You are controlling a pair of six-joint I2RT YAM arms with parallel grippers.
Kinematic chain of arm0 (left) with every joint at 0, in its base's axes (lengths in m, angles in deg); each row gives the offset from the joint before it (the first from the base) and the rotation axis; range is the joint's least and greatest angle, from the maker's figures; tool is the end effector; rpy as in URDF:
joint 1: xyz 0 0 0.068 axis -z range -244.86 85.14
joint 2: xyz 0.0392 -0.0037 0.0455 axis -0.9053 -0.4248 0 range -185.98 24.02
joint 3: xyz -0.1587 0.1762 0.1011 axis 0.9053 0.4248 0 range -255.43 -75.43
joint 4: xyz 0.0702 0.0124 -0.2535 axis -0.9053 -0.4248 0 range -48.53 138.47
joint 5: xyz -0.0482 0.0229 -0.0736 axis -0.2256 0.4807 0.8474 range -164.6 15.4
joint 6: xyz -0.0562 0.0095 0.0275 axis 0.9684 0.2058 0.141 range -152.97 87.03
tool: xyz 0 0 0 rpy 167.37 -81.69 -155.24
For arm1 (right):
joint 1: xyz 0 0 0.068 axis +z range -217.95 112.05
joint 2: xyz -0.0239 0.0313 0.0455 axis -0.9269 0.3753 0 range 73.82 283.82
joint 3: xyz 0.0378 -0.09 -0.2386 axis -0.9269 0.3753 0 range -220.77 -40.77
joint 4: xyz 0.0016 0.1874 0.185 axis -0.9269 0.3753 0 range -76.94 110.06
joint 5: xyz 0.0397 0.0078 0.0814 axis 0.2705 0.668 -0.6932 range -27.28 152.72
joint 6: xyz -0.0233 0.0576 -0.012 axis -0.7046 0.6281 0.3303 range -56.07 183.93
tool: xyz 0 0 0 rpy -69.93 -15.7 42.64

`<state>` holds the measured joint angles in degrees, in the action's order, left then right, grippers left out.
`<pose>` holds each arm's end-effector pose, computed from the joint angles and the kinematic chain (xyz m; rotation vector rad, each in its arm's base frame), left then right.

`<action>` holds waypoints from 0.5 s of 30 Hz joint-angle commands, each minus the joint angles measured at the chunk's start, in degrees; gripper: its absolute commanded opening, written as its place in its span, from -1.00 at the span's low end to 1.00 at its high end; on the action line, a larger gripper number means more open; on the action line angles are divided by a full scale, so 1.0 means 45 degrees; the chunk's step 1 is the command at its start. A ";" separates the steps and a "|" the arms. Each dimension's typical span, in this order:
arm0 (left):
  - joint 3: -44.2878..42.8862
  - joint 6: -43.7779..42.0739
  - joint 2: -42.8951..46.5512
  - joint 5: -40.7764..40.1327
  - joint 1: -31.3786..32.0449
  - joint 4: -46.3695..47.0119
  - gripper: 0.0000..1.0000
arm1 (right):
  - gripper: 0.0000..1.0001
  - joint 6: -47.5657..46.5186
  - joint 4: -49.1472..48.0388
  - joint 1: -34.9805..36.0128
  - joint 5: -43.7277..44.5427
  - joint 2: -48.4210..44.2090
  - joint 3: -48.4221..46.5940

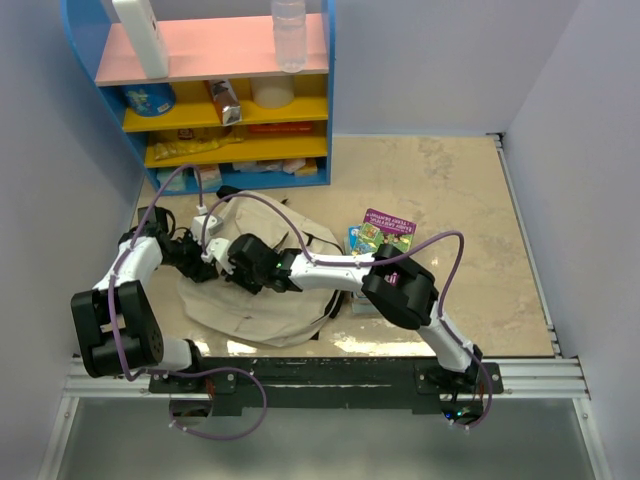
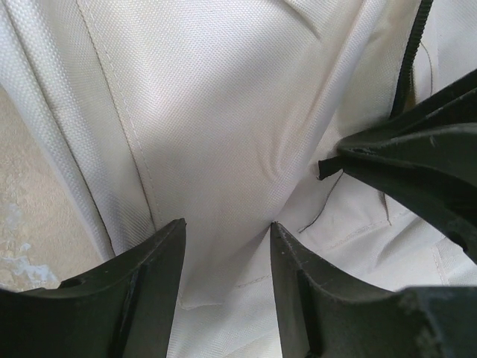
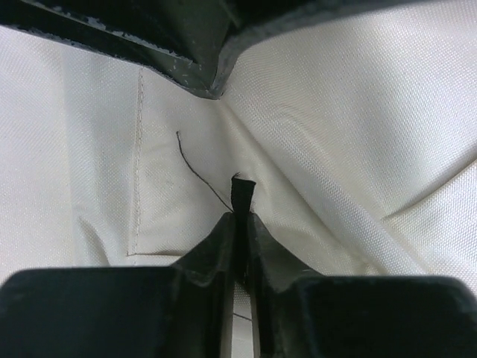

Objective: Pack the student bag
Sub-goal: Zip the student bag at the center of the board.

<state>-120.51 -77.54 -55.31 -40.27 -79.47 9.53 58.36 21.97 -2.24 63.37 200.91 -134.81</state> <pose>0.2438 0.0352 0.1589 0.7725 2.4361 -0.4996 0.2064 0.4563 0.1453 -1.3705 1.9218 0.5156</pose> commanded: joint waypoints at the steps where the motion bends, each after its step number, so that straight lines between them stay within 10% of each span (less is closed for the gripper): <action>1: -0.0060 -0.0055 0.0226 0.0516 -0.0151 0.0352 0.07 | -0.88 -0.0014 -0.0298 -0.0013 0.0538 -0.0409 0.0174; 15: -0.1855 -0.0289 0.1494 0.2096 -0.0425 -0.2007 0.10 | -1.00 0.2504 -0.1666 -0.1144 -0.0414 -0.1874 0.0897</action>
<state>-123.94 -77.59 -53.93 -37.98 -80.83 5.90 64.11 19.46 -4.34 63.48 197.21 -132.21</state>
